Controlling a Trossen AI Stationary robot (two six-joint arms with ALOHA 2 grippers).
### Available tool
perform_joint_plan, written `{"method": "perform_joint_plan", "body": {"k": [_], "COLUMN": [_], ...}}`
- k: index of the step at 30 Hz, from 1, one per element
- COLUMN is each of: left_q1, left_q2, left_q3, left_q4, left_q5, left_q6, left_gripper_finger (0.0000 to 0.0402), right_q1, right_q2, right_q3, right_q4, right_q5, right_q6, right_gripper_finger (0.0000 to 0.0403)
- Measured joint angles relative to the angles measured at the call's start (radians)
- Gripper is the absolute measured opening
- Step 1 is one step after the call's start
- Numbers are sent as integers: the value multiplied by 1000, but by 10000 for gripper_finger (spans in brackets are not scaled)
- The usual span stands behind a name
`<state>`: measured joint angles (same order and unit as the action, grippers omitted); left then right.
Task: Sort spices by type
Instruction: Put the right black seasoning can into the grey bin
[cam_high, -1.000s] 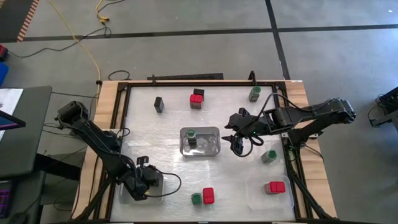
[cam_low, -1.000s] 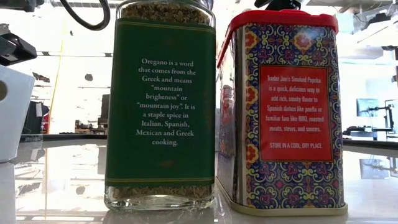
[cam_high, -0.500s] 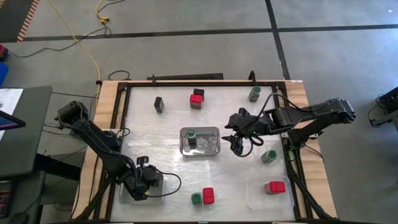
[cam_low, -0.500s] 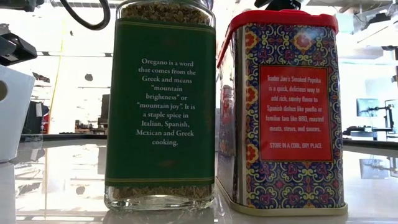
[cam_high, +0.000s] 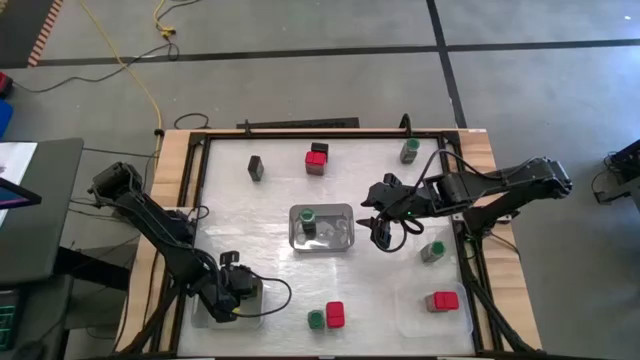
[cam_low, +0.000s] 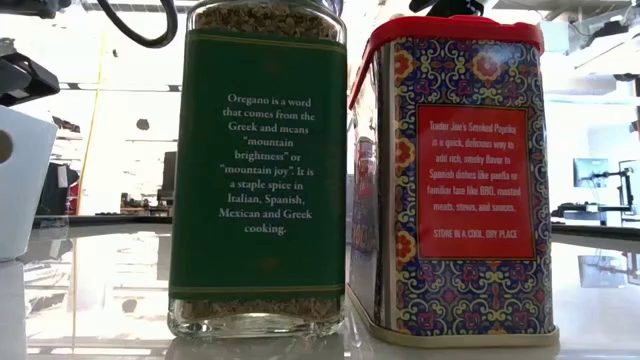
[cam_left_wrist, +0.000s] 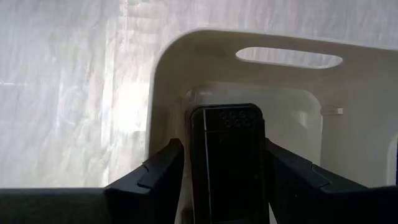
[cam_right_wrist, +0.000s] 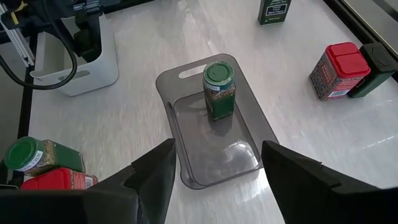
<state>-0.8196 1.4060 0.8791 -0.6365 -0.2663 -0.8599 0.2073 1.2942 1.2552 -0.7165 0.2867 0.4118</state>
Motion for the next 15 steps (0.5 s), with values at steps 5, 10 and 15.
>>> {"method": "perform_joint_plan", "body": {"k": [5, 10, 15], "left_q1": [0, 0, 0], "left_q2": [0, 0, 0], "left_q3": [0, 0, 0], "left_q4": [-1, 0, 0], "left_q5": [42, 80, 80], "left_q6": [10, 32, 33], "left_gripper_finger": [193, 193, 193], "right_q1": [0, 0, 1], "right_q2": [0, 0, 0], "right_q3": [0, 0, 0], "right_q4": [0, 0, 0], "right_q5": [0, 0, -1], "right_q6": [0, 0, 0], "right_gripper_finger": [265, 265, 265]}}
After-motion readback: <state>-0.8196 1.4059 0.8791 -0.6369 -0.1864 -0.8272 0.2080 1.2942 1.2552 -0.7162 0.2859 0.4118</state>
